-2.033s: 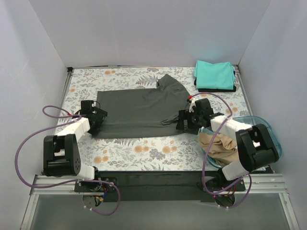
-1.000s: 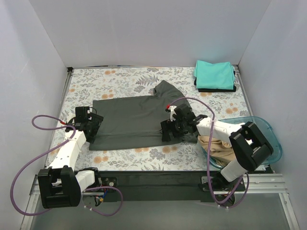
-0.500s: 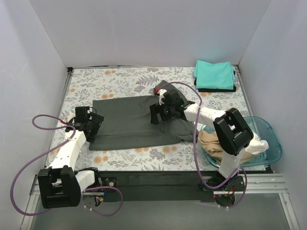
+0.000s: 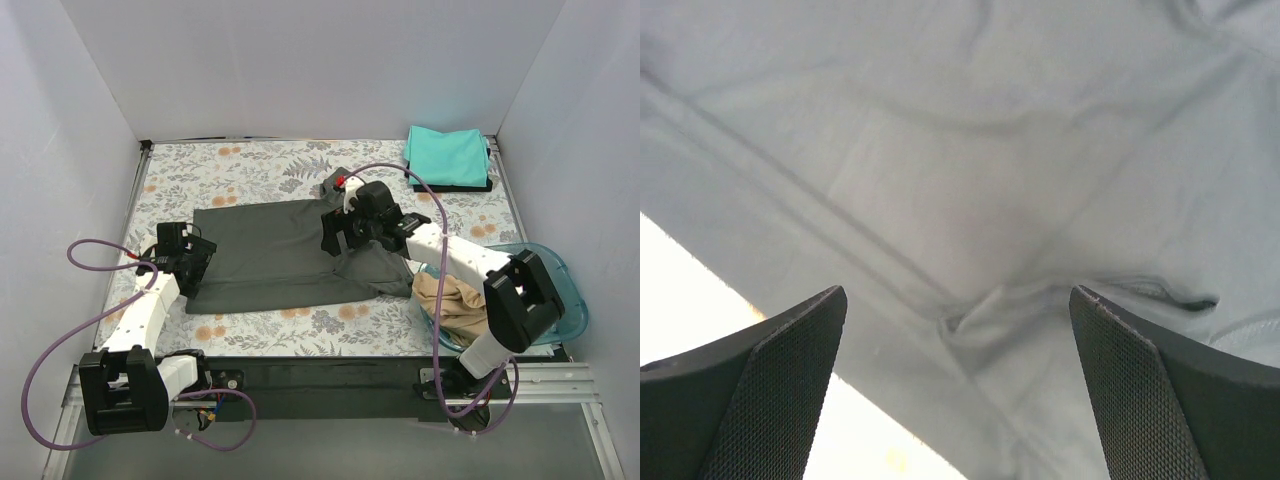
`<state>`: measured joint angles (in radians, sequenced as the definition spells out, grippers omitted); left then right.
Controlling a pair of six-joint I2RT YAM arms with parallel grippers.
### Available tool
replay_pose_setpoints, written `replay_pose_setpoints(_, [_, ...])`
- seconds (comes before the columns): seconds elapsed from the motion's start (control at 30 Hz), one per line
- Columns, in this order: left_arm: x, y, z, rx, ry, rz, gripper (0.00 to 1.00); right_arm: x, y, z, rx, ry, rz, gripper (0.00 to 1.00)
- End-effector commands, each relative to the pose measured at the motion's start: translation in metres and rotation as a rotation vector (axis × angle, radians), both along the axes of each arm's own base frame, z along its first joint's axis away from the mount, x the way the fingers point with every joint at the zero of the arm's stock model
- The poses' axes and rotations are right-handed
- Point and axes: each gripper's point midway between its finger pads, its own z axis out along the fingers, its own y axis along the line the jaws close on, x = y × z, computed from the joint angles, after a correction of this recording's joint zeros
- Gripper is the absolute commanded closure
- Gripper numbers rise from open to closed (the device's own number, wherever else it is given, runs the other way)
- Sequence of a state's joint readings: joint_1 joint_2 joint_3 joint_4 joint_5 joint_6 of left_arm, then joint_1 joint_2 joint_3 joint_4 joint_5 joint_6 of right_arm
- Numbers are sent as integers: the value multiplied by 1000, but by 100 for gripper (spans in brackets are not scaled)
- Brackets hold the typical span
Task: Fold and stack the t-shirts
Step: Fold the tshirt
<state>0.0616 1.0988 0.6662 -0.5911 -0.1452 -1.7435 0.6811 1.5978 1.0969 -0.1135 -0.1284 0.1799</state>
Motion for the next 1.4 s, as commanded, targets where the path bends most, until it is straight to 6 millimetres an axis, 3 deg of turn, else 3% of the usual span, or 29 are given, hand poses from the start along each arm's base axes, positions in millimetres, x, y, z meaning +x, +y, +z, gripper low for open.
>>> replay_pose_setpoints(0.0, [5,0,9,-3,-29,-5,7,-30,-5,-12,15,83,51,2])
replay_pose_setpoints(0.1, [8,-1,10,-7,-38,-5,7,-53,-4,-35,23,195,89,2])
replay_pose_setpoints(0.2, [13,0,12,-5,-48,-6,7,-59,4,-47,23,242,122,2])
replay_pose_setpoints(0.33, [27,-1,23,-6,-71,-13,6,-47,23,-47,39,238,172,2])
replay_pose_setpoints(0.47, [39,4,29,12,-87,1,6,-18,31,-62,-11,218,126,2])
replay_pose_setpoints(0.5, [41,4,29,14,-88,0,6,-9,37,-56,-2,204,116,2])
replay_pose_setpoints(0.63, [57,7,42,35,-98,-14,6,-5,40,-48,-11,200,119,2])
replay_pose_setpoints(0.73, [61,17,44,72,-80,19,6,-6,27,-38,-51,177,83,2])
replay_pose_setpoints(0.83, [78,21,59,87,-127,28,6,1,15,-17,-70,103,39,2])
replay_pose_setpoints(1.03, [118,27,71,161,-109,-56,6,66,-19,26,-58,3,-160,2])
replay_pose_setpoints(1.3, [170,47,50,237,40,-79,6,116,-53,65,-42,-111,-264,2])
replay_pose_setpoints(1.37, [180,55,28,254,119,-84,6,125,-60,74,-34,-131,-286,2])
